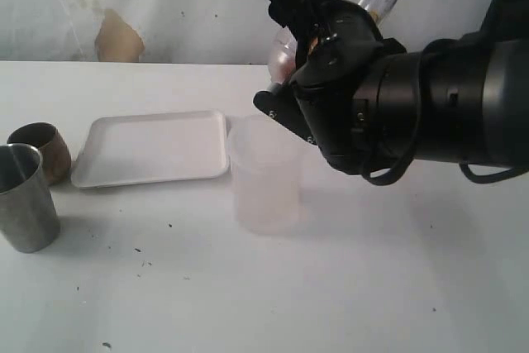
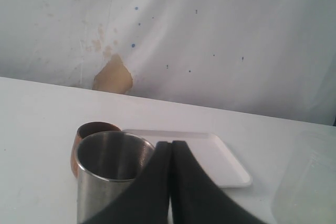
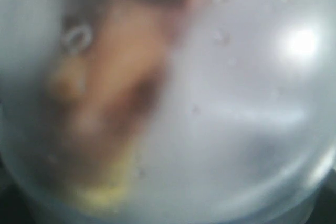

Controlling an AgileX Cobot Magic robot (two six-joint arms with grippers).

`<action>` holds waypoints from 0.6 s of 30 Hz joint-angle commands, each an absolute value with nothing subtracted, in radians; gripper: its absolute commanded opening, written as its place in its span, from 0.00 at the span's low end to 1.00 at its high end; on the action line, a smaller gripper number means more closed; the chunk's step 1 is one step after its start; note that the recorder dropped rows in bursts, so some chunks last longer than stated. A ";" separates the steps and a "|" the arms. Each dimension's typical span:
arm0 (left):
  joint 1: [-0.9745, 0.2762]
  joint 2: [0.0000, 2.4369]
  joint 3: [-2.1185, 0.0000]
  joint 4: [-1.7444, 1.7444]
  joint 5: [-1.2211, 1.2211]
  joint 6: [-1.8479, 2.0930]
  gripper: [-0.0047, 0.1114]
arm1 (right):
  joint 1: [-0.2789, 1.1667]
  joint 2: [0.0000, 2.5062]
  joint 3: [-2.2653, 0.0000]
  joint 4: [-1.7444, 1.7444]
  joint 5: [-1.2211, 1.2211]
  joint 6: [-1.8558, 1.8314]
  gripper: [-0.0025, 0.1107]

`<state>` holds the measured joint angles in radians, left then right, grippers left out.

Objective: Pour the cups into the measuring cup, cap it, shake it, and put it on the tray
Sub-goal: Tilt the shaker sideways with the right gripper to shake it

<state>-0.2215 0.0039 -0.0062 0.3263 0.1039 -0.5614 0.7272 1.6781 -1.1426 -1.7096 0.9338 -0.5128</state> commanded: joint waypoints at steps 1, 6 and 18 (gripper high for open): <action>-0.222 0.000 0.000 0.329 0.099 -0.563 0.04 | 0.727 1.667 -1.155 -1.744 0.937 -0.520 0.02; -0.222 0.000 0.000 0.329 0.099 -0.563 0.04 | 0.727 1.663 -1.155 -1.744 0.938 -0.520 0.02; -0.222 0.000 0.000 0.329 0.099 -0.563 0.04 | 0.727 1.625 -1.155 -1.744 0.918 -0.456 0.02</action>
